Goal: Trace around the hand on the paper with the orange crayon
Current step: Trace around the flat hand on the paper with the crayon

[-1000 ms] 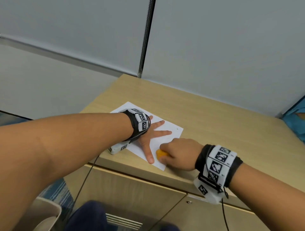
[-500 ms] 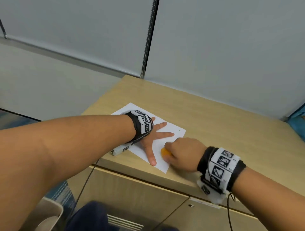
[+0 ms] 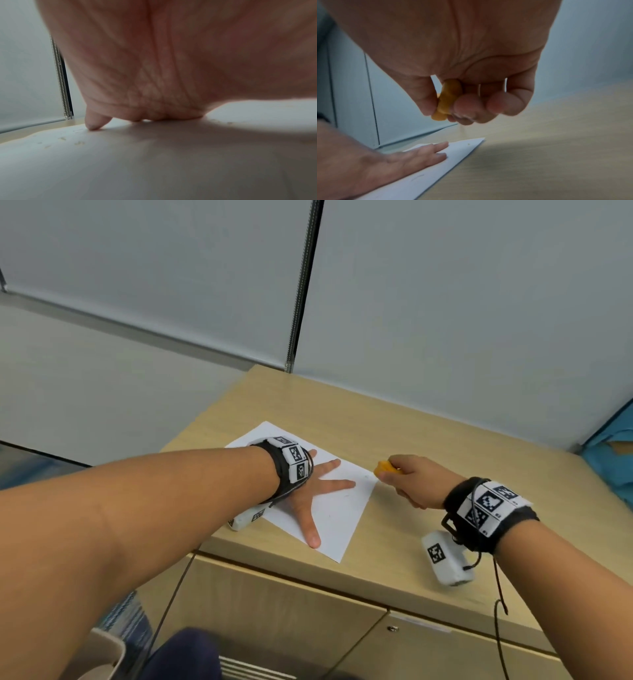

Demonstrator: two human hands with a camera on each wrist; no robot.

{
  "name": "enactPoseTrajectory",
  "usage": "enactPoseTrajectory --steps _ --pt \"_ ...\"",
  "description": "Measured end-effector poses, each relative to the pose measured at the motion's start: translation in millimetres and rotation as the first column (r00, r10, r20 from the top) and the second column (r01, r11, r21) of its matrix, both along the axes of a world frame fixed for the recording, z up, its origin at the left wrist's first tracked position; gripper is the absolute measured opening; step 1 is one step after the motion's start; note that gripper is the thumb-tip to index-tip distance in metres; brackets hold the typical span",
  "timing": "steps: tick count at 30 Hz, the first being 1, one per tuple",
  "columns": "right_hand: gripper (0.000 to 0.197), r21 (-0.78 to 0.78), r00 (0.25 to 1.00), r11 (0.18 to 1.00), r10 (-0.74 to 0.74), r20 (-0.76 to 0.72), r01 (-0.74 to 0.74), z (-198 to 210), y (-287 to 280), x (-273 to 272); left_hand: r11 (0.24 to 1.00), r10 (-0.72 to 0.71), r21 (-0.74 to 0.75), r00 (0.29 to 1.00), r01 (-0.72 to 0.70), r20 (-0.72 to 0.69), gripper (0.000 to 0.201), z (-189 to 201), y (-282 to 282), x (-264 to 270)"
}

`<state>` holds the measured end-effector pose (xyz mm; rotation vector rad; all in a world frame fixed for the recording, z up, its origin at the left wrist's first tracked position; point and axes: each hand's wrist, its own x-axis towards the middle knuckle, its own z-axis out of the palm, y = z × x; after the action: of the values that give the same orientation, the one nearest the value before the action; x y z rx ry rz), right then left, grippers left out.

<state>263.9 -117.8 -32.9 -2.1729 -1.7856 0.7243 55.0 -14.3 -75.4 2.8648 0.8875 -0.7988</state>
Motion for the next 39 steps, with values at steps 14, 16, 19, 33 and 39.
enactPoseTrajectory --steps 14,16,19,33,39 --pt "0.033 -0.193 0.898 0.946 0.31 0.313 -0.259 -19.5 -18.9 -51.6 0.999 -0.031 -0.038 0.999 0.03 -0.022 0.13 14.6 1.7 -14.0" --pt "0.032 -0.178 0.893 0.95 0.303 0.334 -0.256 -19.6 -19.1 -51.5 0.998 -0.048 -0.05 0.998 0.045 -0.05 0.125 20.9 6.5 -24.2" --pt "0.031 -0.167 0.887 0.954 0.293 0.356 -0.248 -19.6 -18.7 -51.5 0.995 -0.083 -0.063 0.995 0.079 -0.062 0.116 20.9 10.6 -39.4" --pt "0.03 -0.133 0.756 0.887 0.448 0.478 -0.442 -27.4 -39.3 -97.7 0.98 -0.175 -0.104 0.982 0.167 -0.071 0.098 2.0 -6.6 -22.5" --pt "0.033 -0.153 0.758 0.93 0.362 0.542 -0.335 -19.4 -28.8 -76.0 0.983 -0.167 -0.093 0.983 0.16 -0.079 0.102 -5.1 -3.3 -20.6"
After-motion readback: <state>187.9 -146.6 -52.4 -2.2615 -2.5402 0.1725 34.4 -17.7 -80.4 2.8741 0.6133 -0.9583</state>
